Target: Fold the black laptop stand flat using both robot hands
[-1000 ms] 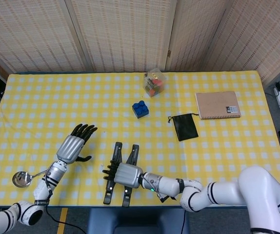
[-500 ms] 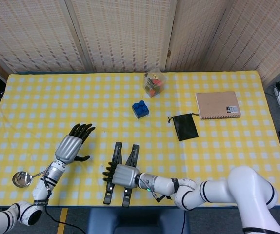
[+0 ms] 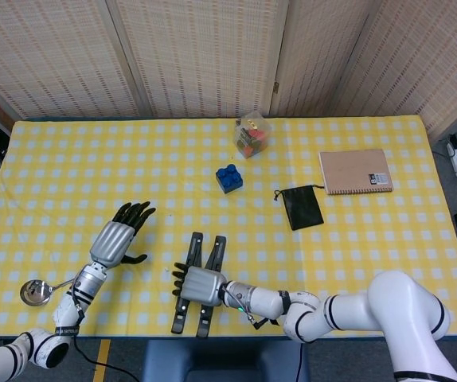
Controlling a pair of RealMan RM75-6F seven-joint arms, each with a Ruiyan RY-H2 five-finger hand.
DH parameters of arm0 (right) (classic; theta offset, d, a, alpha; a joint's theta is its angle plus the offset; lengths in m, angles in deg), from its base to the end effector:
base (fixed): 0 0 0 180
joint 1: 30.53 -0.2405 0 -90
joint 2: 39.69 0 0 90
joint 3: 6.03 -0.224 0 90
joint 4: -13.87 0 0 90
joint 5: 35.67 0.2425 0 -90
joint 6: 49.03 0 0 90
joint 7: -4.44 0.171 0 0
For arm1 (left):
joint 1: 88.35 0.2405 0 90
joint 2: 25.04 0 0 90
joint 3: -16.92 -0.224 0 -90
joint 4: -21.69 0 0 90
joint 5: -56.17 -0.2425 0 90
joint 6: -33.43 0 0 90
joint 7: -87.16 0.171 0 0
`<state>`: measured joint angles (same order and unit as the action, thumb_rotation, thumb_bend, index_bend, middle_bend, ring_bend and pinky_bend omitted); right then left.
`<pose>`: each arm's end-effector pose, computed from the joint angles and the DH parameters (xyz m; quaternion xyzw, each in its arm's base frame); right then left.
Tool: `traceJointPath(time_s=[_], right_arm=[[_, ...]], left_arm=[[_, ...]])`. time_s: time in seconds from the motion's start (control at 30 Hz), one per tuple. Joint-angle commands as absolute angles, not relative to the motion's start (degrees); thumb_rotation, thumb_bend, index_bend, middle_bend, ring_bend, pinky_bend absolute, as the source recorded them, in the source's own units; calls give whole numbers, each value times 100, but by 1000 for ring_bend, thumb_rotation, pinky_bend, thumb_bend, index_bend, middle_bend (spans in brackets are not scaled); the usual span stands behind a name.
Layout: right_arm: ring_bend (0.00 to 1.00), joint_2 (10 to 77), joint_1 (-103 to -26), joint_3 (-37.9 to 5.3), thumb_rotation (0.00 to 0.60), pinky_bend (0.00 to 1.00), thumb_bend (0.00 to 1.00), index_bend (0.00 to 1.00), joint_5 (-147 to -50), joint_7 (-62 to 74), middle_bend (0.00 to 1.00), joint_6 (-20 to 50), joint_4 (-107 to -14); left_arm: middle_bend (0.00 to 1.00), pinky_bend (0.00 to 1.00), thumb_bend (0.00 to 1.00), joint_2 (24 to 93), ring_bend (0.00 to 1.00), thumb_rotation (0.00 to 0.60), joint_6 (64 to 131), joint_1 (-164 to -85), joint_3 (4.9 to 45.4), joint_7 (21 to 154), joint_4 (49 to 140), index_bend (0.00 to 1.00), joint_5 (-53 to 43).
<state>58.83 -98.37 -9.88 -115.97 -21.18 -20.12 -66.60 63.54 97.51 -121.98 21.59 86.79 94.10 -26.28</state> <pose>0.0074 -0.2657 -0.1783 0.9576 -0.0565 0.2457 0.1397 -0.1906 0.3383 -0.0339 -0.7217 -0.3601 -0.4166 0.4195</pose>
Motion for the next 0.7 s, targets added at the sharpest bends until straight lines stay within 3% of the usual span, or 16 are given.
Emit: traceJointPath(time_s=[0.03, 0.3, 0.57, 0.67, 0.7], right_arm=[[133, 5875, -9837, -971, 600, 0, 123, 313, -11699, -2006, 320, -1924, -6647], [226, 5850, -9782, -917, 600, 0, 133, 470, -11985, -1703, 462, -1632, -6580], [229, 5783, -9709, -855, 600, 0, 133, 492, -12193, -1455, 495, -1401, -6614], [145, 5694, -9689, -803, 600, 0, 133, 344, -12203, -1445, 363, -1419, -6686], [95, 5659, -9665, -792, 600, 0, 133, 229, -12197, -1464, 267, -1392, -6730]], left_arm=[[40, 0, 196, 6354, 0, 600, 9744, -12203, 2158, 8693, 9407, 0, -2637], [33, 0, 196, 6334, 0, 600, 9717, -12217, 2177, 8761, 9439, 0, -2628], [32, 0, 196, 6302, 0, 600, 9726, -12203, 2196, 8851, 9526, 0, -2599], [33, 0, 195, 6277, 0, 600, 9741, -12189, 2209, 8901, 9578, 0, -2576], [33, 0, 195, 6261, 0, 600, 9747, -12182, 2215, 8917, 9605, 0, -2565]])
